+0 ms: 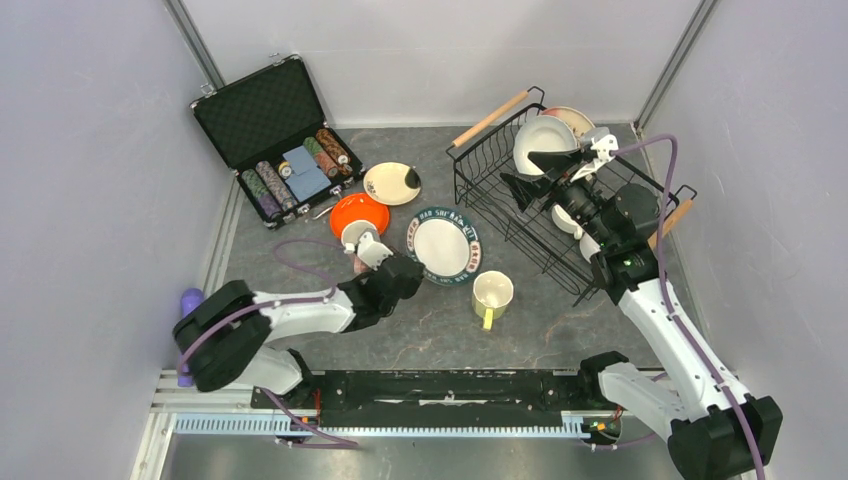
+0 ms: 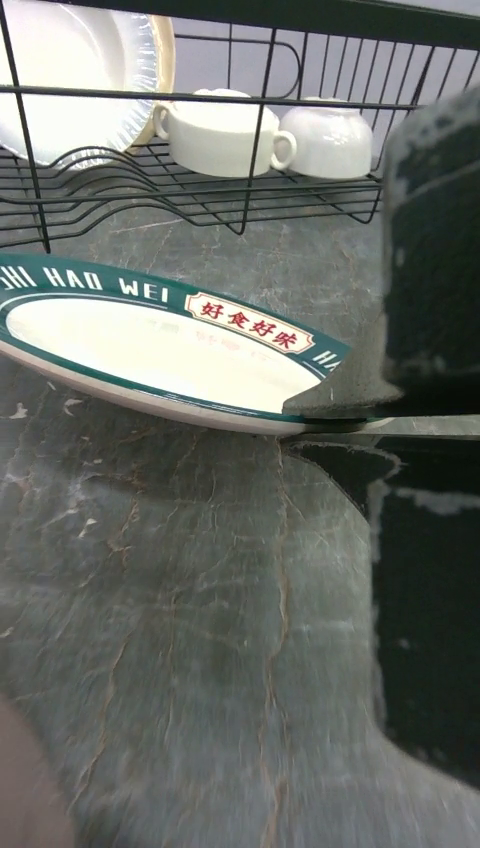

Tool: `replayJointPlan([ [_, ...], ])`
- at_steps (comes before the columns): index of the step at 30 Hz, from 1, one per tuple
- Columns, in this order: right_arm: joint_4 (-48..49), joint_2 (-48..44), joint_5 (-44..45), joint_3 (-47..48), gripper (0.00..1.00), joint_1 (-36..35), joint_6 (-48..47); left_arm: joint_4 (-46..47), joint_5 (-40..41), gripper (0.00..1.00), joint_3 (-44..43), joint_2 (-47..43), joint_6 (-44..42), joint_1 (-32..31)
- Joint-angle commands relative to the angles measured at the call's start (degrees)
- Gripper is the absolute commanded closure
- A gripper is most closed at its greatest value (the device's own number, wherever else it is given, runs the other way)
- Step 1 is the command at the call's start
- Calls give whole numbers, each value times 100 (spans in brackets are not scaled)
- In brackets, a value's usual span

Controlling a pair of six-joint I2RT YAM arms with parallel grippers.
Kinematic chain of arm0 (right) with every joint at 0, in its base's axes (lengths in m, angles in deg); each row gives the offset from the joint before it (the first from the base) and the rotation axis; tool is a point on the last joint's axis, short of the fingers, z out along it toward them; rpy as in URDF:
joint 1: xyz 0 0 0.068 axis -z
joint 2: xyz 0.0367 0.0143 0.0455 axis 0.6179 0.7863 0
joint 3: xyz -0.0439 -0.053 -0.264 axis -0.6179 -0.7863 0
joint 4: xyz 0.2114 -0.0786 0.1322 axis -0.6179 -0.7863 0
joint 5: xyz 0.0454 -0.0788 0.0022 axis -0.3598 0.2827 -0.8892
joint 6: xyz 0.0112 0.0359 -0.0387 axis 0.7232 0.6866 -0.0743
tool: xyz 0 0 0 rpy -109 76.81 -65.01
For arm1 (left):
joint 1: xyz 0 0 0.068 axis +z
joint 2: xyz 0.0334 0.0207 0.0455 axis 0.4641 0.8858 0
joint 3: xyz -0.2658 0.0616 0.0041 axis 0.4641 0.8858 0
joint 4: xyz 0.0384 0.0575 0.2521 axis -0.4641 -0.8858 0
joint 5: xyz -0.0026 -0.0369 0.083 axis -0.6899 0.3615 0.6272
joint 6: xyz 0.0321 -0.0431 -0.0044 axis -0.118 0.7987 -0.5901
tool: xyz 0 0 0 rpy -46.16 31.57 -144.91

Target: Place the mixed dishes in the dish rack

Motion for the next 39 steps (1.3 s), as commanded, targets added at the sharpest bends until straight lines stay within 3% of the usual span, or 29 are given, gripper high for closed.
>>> replayJointPlan([
  [1, 46, 90, 74, 130, 23, -14, 105, -660, 523, 98, -72, -1062, -1101, -22],
  [6, -816, 692, -490, 663, 23, -12, 53, -1151, 317, 98, -210, -2636, -3195, 12],
  [11, -875, 1057, -1337, 703, 22, -16, 180, -2771, 335, 98, -927, -3775, -4513, 67],
  [14, -715, 1122, -1732, 595, 22, -15, 150, -3551, 403, 98, -1315, -4210, -4994, 147],
  [18, 306, 1261, -2856, 302, 23, -35, 795, -3562, -617, 98, -1378, -4763, -5506, 550],
  [23, 565, 1403, -2918, 159, 24, -193, 915, -3371, -2124, 98, -1299, -5010, -5433, 1410],
  [27, 725, 1691, -2921, 148, 25, -407, 976, -3029, -2768, 98, -1125, -5036, -5234, 1770],
  [33, 635, 1899, -2199, 165, 25, -692, 702, -2870, -3166, 98, -1129, -5040, -5167, 1870],
  [39, 611, 2141, -2045, 270, 28, -854, 651, -2933, -3220, 98, -1158, -5074, -5151, 1926],
])
